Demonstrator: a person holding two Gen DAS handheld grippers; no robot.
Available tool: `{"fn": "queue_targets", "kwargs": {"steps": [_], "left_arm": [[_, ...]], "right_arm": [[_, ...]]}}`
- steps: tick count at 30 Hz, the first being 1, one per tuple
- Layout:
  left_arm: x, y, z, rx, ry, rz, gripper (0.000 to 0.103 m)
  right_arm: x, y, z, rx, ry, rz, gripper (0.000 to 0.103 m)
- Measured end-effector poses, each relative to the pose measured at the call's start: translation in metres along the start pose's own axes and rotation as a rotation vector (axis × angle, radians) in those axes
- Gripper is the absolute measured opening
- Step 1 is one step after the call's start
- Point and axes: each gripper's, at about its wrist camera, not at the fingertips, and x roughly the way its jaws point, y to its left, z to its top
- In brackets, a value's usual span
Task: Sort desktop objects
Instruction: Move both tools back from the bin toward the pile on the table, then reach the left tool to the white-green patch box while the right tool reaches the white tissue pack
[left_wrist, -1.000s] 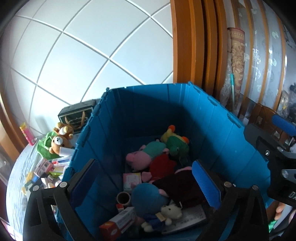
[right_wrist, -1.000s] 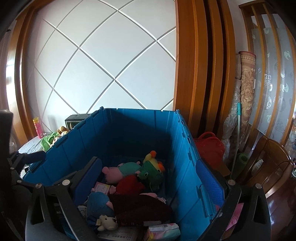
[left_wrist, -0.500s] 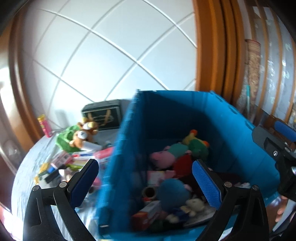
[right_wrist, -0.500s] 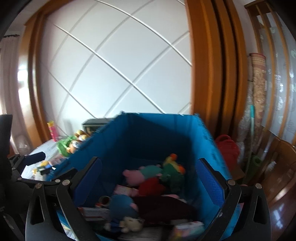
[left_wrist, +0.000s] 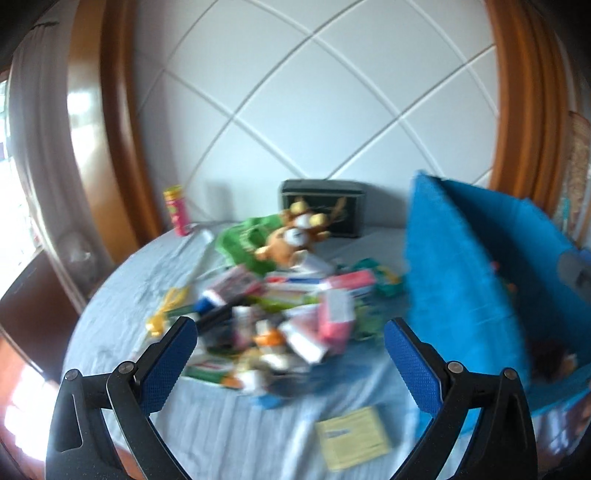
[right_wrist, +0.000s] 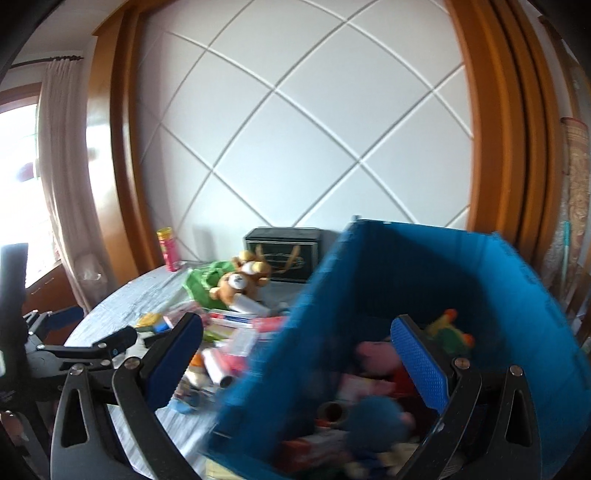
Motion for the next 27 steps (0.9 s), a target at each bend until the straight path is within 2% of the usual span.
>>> {"fn": "queue_targets", "kwargs": {"steps": [7, 13, 19, 23, 27], "left_arm": [[0.045, 0.109, -0.023, 0.006, 0.097, 0.046, 0.102], [0.088, 0.158, -0.048, -0.003, 0.190, 0.038, 0.102], [0.139, 0.183, -0.078, -0.043, 0.316, 0.046, 0.102], [0.170, 0.191, -0.091, -0.071, 0.390, 0.069, 0.102], [0.194, 0.195, -0.095, -0.089, 0.428, 0.096, 0.102]], "right_arm": [[0.032, 0.100, -0.006, -0.011, 0.012, 0.028, 0.103], [0.081, 0.160, -0.038, -0.033, 0.133, 0.038, 0.103], [0.129, 0.178, -0.075, -0.059, 0.278, 0.032, 0.103], [0.169, 0.166, -0.098, -0.026, 0.369, 0.027, 0.103], [0.210, 0.156, -0.114, 0.005, 0.438, 0.057, 0.103]]}}
